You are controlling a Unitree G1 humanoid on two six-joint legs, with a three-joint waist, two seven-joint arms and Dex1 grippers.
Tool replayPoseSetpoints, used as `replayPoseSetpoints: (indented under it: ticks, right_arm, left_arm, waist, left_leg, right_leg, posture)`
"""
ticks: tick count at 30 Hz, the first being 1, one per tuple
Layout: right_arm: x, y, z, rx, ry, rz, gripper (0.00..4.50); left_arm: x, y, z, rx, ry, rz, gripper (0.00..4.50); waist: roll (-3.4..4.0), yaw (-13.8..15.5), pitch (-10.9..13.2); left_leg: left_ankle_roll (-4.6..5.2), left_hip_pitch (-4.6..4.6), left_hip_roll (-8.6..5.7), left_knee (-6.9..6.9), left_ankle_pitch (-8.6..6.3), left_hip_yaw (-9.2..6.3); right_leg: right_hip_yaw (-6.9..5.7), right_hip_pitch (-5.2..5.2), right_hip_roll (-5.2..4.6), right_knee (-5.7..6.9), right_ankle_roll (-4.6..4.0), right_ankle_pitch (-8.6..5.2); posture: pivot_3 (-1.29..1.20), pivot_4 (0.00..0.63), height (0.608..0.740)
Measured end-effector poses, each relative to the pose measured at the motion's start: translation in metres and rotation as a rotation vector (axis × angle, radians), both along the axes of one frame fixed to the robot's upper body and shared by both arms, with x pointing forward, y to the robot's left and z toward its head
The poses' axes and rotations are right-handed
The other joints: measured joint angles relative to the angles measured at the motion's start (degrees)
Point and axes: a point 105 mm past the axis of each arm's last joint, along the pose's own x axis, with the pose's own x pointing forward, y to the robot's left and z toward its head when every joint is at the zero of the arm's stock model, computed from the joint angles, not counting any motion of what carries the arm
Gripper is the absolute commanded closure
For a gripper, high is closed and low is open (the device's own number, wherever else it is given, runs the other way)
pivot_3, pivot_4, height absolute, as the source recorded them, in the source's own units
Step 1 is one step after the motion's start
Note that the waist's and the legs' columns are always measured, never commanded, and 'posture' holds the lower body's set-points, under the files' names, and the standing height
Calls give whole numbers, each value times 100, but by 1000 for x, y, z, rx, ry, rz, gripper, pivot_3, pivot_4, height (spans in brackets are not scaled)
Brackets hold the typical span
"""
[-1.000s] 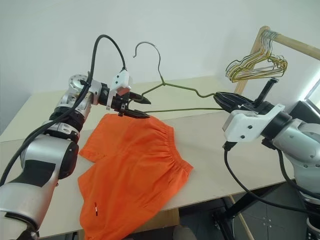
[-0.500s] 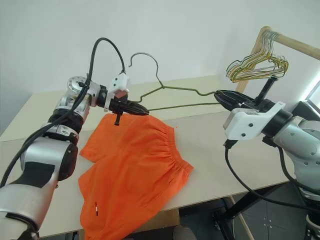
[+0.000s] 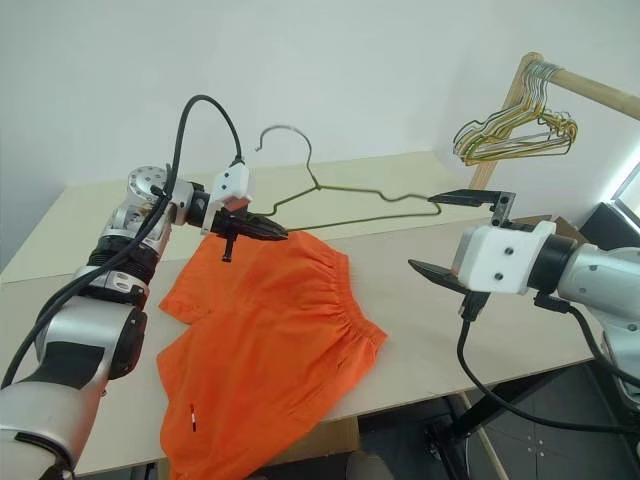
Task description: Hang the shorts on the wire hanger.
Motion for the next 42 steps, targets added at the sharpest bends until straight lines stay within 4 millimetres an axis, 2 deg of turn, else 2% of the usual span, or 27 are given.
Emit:
replayPoseSetpoints:
  ticks: [2,4,6,9,12,16,21,27,34,37,42]
  right_arm:
    - [2,4,16,87,102,-16,9]
    - [5,5,24,94,154,-48,9]
    - [9,5,23,75,246,-89,9]
    - [13,9,1,49,474,-106,9]
    - [17,16,-18,18,634,-112,9]
    - [24,20,-37,-18,754,-124,9]
    - [41,20,-58,-65,795,-194,9]
    - [50,19,-57,-81,797,-213,2003]
    - [45,23,-59,-104,822,-174,4359]
    - [40,27,-59,-125,821,-148,4484]
    - [33,30,-62,-130,838,-136,4500]
  left_arm:
    - [-7,2,-9,54,-2,-20,4500]
    - [-13,4,-15,79,11,-32,4500]
    - [-21,6,-22,104,30,-47,4500]
    - [-30,4,-28,112,51,-52,4500]
    - [-36,0,-24,102,49,-62,4500]
    - [-39,-2,-18,95,35,-64,4500]
    - [-43,0,-18,87,46,-50,4500]
    - [-46,-1,-16,85,39,-55,4500]
    - [-45,1,-15,102,17,-44,4500]
    - [-45,4,-15,113,5,-39,4500]
    - [-47,2,-17,117,0,-75,3171]
  waist:
    - [8,20,-2]
    - [11,53,-2]
    - [15,96,0]
    - [16,165,0]
    - [17,214,0]
    - [17,324,0]
    - [18,388,-1]
    - [19,464,-1]
    - [19,480,-1]
    - [19,478,-1]
    - [19,478,-1]
  left_leg:
    - [0,3,-2,0,0,-3]
    - [1,3,-1,-1,-1,-7]
    - [3,-2,3,-5,-2,-9]
    - [4,-22,2,1,-2,-9]
    - [3,-38,-4,6,-2,-9]
    - [3,-63,-8,14,-2,-10]
    - [-5,-92,-15,31,3,-8]
    - [-5,-91,-17,33,3,-7]
    - [-5,-91,-17,36,3,-7]
    - [-5,-91,-16,36,3,-7]
    - [-5,-91,-15,37,3,-7]
  right_leg:
    - [0,1,-7,4,0,0]
    - [-2,-2,-7,2,0,0]
    - [-4,-8,-5,-3,0,0]
    - [-5,-22,-9,-3,0,0]
    - [-7,-37,-17,0,1,0]
    - [-11,-66,-19,5,2,1]
    - [-7,-111,-19,49,2,1]
    - [-6,-112,-15,49,2,1]
    - [-7,-110,-13,50,2,1]
    - [-7,-110,-11,50,2,1]
    - [-7,-110,-11,50,2,1]
  posture:
    - [-159,0,740]
    - [-154,0,740]
    - [-145,0,740]
    - [-135,0,740]
    - [-115,0,740]
    - [-105,0,740]
    - [-90,0,740]
    - [-90,0,740]
    - [-98,0,740]
    - [-101,0,740]
    - [-101,0,740]
